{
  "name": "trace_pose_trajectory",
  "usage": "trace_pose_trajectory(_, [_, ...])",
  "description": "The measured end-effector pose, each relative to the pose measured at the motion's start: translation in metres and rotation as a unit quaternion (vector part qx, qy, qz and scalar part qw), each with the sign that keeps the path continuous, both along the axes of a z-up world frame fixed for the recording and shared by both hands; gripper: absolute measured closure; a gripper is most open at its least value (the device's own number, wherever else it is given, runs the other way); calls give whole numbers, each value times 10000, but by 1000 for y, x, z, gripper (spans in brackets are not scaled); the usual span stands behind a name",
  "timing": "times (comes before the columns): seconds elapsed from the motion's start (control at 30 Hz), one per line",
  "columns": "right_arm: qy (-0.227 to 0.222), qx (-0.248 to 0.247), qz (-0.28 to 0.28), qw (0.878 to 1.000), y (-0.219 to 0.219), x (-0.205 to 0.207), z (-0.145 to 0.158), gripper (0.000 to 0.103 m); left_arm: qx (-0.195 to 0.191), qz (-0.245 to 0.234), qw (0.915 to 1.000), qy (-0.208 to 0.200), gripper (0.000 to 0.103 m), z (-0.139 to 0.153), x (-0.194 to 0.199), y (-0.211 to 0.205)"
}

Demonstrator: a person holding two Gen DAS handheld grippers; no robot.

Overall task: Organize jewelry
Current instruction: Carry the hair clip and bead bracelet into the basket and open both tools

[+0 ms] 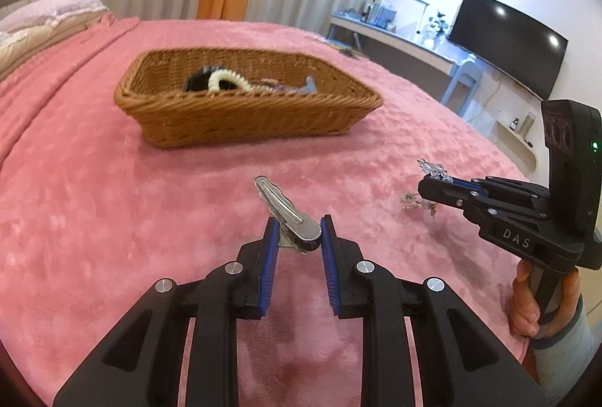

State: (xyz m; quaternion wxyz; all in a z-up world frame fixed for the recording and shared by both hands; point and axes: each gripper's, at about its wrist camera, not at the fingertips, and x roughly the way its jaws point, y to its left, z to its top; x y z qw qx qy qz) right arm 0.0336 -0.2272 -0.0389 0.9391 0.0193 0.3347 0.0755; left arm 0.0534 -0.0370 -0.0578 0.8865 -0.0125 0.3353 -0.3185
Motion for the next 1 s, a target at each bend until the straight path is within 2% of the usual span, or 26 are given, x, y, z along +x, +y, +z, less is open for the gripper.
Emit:
trace_pose_trajectory(0.13, [-388,1,1,9992,1,-11,20,95,-64,-51,9997,-227,82,13,-8,1])
trace_pose_trajectory(0.33, [-834,-158,75,9964,5,-20,73,95,6,-209,9965,-808,82,64,-19,-5])
trace_pose_trajectory(0.43, [-1129,-461,110,9925,13,-12,104,95,220,-168,9914,-1277,82,92,-15,-12])
trace_pose_trajectory(0.5, [-1304,-623,148,9894,17,-1,122,95,226,-218,9889,-1451,82,108,-8,-17])
trace_pose_trajectory(0.6, [-1343,-520,183,9894,15,30,135,95,255,-228,9868,-1582,82,122,11,-26])
trace_pose_trajectory(0.8, [-1246,-93,73,9921,2,98,127,95,249,-86,9886,-1485,82,122,66,-38])
trace_pose_trajectory(1.0, [-700,251,-105,9972,-9,171,88,95,266,15,9938,-1080,82,91,131,-51])
